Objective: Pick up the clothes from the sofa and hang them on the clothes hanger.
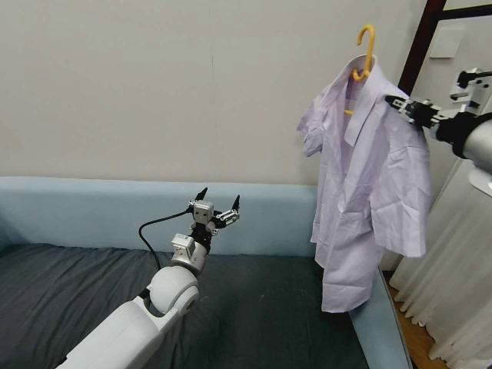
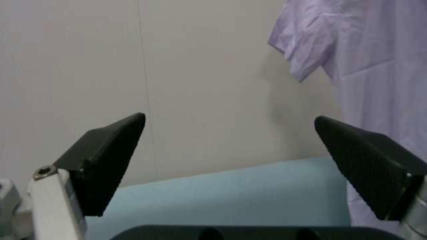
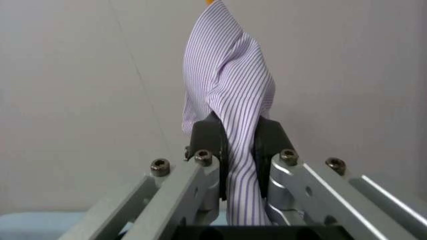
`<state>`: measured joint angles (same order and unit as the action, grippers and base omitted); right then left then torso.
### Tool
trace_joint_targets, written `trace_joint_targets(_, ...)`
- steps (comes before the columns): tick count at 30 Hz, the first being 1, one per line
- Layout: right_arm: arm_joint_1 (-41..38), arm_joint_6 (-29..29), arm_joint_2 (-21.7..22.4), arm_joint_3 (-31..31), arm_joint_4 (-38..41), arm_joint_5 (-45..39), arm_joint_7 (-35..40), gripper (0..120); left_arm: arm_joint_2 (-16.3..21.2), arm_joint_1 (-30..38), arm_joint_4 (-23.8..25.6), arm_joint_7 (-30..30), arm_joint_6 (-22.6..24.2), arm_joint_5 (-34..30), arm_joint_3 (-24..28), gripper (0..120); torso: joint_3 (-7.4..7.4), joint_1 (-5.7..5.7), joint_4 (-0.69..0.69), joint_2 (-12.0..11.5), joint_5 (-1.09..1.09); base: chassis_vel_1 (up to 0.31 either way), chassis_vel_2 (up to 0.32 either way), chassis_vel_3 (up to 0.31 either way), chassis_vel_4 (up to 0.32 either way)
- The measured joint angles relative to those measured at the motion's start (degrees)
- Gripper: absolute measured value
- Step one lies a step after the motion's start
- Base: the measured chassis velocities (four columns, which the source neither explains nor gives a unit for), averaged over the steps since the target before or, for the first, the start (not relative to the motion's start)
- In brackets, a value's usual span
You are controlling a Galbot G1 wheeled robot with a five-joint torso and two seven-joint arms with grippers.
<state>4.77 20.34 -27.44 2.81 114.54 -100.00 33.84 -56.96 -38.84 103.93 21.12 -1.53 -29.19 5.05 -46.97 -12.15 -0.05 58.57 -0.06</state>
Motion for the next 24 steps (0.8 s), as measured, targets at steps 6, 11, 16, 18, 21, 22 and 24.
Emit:
trace_joint_targets(6, -11.1, 0.9, -5.6, -8.4, -7.7, 4.9, -0.3, 7, 0.0, 0.6, -0.6, 0.0, 0.0, -0.1, -0.1, 100, 0.00, -0.01, -0.03, 0.0, 0.00, 0.000, 0.000, 0.000, 0.000)
trace_joint_targets(11, -19.2, 3.8, -9.2, -13.5, -13.7, 7.0, 4.3, 7, -0.2, 0.6, -1.1, 0.0, 0.0, -0.1, -0.2, 100, 0.00, 0.00, -0.02, 0.0, -0.01, 0.000, 0.000, 0.000, 0.000)
trace_joint_targets(16, -23.1, 6.1, -10.7, -16.3, -16.7, 7.3, 13.2, 7, -0.2, 0.5, -0.9, 0.0, 0.0, -0.1, -0.2, 100, 0.01, -0.01, -0.04, 0.0, 0.02, 0.000, 0.000, 0.000, 0.000)
trace_joint_targets(18, -25.1, 6.2, -11.7, -17.8, -18.3, 8.0, 16.7, 7, -0.1, 0.4, -0.6, 0.0, 0.0, -0.1, -0.3, 100, 0.01, -0.01, -0.04, 0.0, 0.02, 0.000, 0.000, 0.000, 0.000)
trace_joint_targets(21, -27.0, 5.8, -12.7, -19.0, -20.2, 8.6, 18.8, 7, 0.0, 0.4, -0.4, 0.0, 0.0, -0.1, -0.5, 100, 0.01, 0.00, -0.03, 0.0, 0.01, 0.000, 0.000, 0.000, 0.000)
trace_joint_targets(22, -27.6, 5.5, -13.0, -19.4, -20.9, 8.9, 19.3, 7, 0.0, 0.4, -0.3, 0.0, 0.0, -0.1, -0.5, 100, 0.01, 0.00, -0.03, 0.0, 0.01, 0.000, 0.000, 0.000, 0.000)
trace_joint_targets(24, -29.7, 4.4, -14.8, -21.0, -23.8, 10.6, 20.9, 7, 0.1, 0.4, 0.0, 0.0, 0.1, -0.1, -0.8, 100, 0.01, 0.00, -0.03, 0.0, 0.01, 0.000, 0.000, 0.000, 0.000)
